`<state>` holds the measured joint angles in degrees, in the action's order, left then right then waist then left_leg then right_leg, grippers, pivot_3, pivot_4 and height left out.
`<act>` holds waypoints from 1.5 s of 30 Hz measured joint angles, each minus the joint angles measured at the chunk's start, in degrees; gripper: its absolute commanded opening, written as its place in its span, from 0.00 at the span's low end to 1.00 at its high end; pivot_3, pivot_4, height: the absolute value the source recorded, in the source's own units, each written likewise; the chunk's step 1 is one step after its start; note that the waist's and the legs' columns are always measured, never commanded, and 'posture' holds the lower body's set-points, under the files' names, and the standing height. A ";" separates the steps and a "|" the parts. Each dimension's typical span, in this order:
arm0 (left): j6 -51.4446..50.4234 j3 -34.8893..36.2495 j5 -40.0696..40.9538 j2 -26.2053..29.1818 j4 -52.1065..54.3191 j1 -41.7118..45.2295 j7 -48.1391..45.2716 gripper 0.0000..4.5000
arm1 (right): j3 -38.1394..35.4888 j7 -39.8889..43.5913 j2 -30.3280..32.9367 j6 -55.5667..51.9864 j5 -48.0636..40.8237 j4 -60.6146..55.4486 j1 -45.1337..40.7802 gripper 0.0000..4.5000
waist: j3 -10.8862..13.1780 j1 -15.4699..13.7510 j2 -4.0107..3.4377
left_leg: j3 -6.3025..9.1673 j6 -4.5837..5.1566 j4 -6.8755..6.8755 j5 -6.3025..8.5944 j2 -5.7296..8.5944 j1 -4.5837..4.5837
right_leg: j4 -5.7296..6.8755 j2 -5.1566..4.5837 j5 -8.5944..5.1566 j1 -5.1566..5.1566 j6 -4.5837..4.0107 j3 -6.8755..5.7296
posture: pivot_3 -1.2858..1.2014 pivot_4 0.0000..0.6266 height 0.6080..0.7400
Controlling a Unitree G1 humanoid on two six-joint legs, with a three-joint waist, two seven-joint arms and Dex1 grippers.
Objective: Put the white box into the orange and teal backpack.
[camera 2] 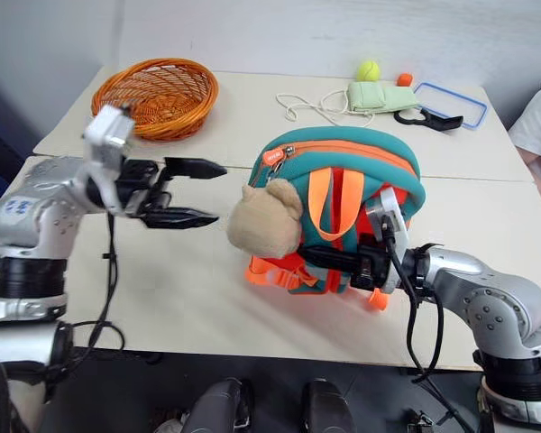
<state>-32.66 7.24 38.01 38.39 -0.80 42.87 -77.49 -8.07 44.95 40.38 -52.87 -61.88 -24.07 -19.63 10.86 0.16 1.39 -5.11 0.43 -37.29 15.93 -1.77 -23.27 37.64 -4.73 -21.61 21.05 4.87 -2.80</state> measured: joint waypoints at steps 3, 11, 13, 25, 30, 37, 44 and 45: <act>-1.35 2.65 4.59 -2.51 7.95 -1.80 4.74 0.99 | 0.42 0.44 -0.01 0.25 0.56 0.16 -0.26 0.00 | 0.00 -0.03 0.00 | 0.10 0.08 -0.03 0.04 0.03 0.01 | -0.02 -0.04 0.00 -0.16 0.00 -0.04 | 0.52 0.24 1.00; 2.46 -5.77 -0.99 -8.85 18.94 -8.17 15.55 0.95 | 1.04 1.54 -0.01 0.27 1.60 0.97 -0.31 0.00 | -0.01 0.04 -0.01 | 0.10 0.09 -0.05 0.05 0.03 0.21 | -0.21 0.00 0.00 -0.35 0.01 -0.04 | 0.52 0.24 1.00; 5.22 -6.81 -3.27 -11.86 18.38 -7.94 18.53 0.86 | 1.07 1.74 -0.02 0.31 1.70 1.33 -0.42 0.00 | -0.01 -0.02 -0.01 | 0.09 0.09 -0.06 0.05 0.04 0.21 | -0.21 0.01 0.00 -0.36 0.01 -0.04 | 0.52 0.24 1.00; 5.43 -0.07 0.18 -6.94 12.72 -3.67 20.35 0.24 | 0.85 1.23 -0.48 0.87 1.67 0.30 1.31 0.00 | -0.01 0.05 -0.01 | 0.12 0.08 -0.07 0.04 0.01 0.21 | -0.20 0.04 0.00 -0.35 0.00 -0.08 | 0.52 0.24 1.00; 5.79 3.91 0.03 -1.94 4.22 0.62 19.98 0.24 | 0.80 0.50 -0.52 1.80 1.61 -0.81 2.36 0.00 | -0.01 0.19 -0.01 | 0.08 0.08 0.00 0.05 0.02 0.22 | -0.09 0.04 0.00 -0.35 0.01 -0.08 | 0.52 0.24 1.00; 10.93 -0.91 -7.16 1.20 -9.47 -7.16 14.41 0.24 | 0.78 -0.79 -0.55 1.83 1.64 -0.99 3.78 0.00 | -0.02 0.26 -0.02 | 0.06 0.07 0.01 0.04 0.01 0.26 | -0.06 0.03 0.00 -0.34 0.00 -0.06 | 0.52 0.24 1.00; 18.87 -4.01 -10.75 -9.23 -14.71 -11.40 15.69 0.24 | 0.73 -1.41 -1.32 3.59 3.09 -0.97 4.20 0.00 | -0.05 -0.06 0.03 | 0.12 0.18 -0.10 0.11 0.07 0.20 | -0.07 -0.07 0.01 -0.38 0.01 -0.13 | 0.52 0.24 1.00; 20.09 -4.49 -11.35 -9.36 -14.77 -12.96 15.37 0.24 | 0.82 -1.30 -2.27 5.38 4.50 -0.94 4.23 0.00 | -0.05 -0.04 0.04 | 0.12 0.18 -0.09 0.11 0.07 0.23 | -0.08 -0.07 0.01 -0.39 0.01 -0.13 | 0.52 0.24 1.00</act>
<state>-12.57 2.75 26.66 29.02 -15.57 29.91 -62.12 -7.25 43.65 38.11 -47.48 -57.38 -25.01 -15.40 10.81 0.13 1.43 -4.99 0.60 -37.38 16.04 -1.71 -23.04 37.57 -4.79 -21.60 20.66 4.88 -2.93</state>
